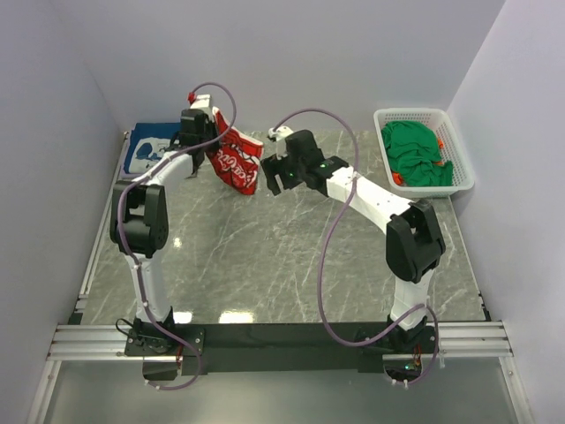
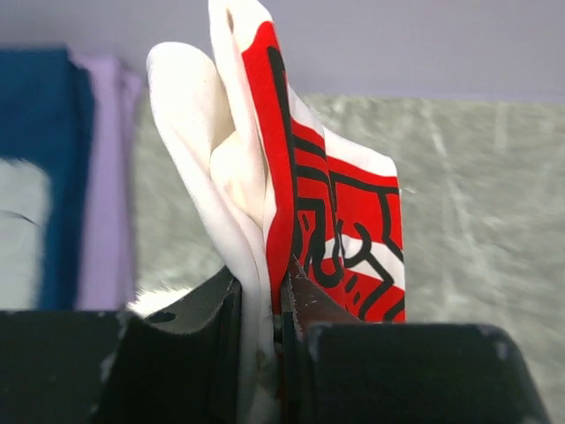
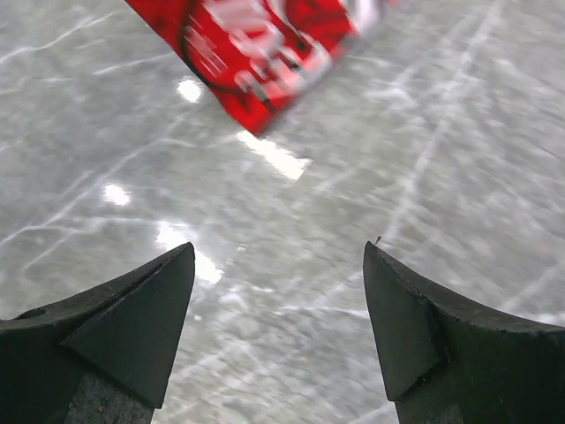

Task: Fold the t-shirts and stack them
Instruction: Neatly place the folded tshirt to the corner

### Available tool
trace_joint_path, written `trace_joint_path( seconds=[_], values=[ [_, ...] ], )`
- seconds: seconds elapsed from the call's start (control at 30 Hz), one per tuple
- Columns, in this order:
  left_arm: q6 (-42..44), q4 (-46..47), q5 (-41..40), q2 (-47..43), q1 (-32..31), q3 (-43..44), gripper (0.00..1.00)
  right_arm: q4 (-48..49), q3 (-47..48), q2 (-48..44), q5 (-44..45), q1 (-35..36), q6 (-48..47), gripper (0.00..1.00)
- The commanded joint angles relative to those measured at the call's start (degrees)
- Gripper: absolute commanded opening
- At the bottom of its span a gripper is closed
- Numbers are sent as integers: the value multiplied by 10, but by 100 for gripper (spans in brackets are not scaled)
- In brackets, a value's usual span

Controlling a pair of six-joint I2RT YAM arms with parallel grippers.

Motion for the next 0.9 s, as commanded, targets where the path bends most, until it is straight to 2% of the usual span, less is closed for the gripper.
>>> trace_joint_path(
  seconds=[0.0, 0.13, 0.27, 0.47, 0.87],
  values=[
    [124, -21, -69, 27, 7, 73, 2, 4, -19, -28, -15, -6, 5, 83],
    [202, -35, -64, 55, 22, 126, 3, 5, -28, -30, -23, -12, 2, 83],
    [230, -71, -39, 71, 44, 196, 4, 3, -28, -29, -27, -13, 0, 83],
    [258, -104, -47, 96, 66, 271, 2, 1, -28, -24, -33, -13, 0, 83],
    [267, -103, -25, 81, 81, 292, 1, -2, -30, -21, -37, -13, -4, 83]
  ],
)
